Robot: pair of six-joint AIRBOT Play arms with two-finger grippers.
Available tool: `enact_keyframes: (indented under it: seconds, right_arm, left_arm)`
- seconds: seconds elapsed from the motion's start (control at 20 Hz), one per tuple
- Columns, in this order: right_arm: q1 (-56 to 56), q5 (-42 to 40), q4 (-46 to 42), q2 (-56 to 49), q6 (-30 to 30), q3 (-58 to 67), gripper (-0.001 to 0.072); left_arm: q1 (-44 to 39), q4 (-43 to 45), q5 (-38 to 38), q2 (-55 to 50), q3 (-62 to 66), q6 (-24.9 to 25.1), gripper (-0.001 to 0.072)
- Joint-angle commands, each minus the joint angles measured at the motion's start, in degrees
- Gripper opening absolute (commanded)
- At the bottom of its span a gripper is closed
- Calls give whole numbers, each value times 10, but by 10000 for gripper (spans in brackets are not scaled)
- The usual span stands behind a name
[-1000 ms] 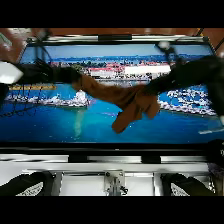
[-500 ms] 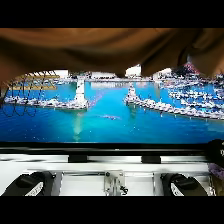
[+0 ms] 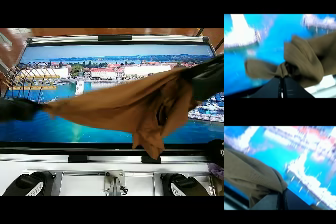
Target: Fold the shirts.
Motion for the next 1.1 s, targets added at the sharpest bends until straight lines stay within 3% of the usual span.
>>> enact_keyframes:
  seconds: [0.0, 0.2, 0.35, 0.5, 0.65, 0.7, 0.75, 0.8, 0.85, 1.05]
  right_arm:
    - [0, 7, -5, -70, -7, -79, 72]
    - [0, 160, -18, -191, -12, -141, 72]
    - [0, 292, 2, -282, 19, -140, 72]
    - [0, 430, 5, -344, 118, -140, 72]
    - [0, 459, 31, -387, 173, -140, 90]
    - [0, 449, 38, -395, 173, -140, 235]
    - [0, 434, 39, -399, 170, -140, 492]
    - [-1, 421, 38, -396, 164, -140, 519]
    - [-7, 402, 33, -387, 156, -139, 519]
    - [-67, 298, -49, -301, 145, -139, 523]
  left_arm:
    - [0, -116, 57, 3, -193, -17, 33]
    - [5, -134, 185, -22, -248, -10, 34]
    - [35, -134, 328, -69, -248, -13, 33]
    - [82, -134, 357, -160, -247, -13, 34]
    - [104, -158, 358, -247, -247, -13, 39]
    - [104, -186, 358, -269, -247, -12, 161]
    - [104, -208, 358, -285, -246, -12, 418]
    - [105, -218, 357, -293, -243, -12, 621]
    - [111, -214, 351, -294, -236, -7, 663]
    - [196, -144, 198, -291, -154, 66, 666]
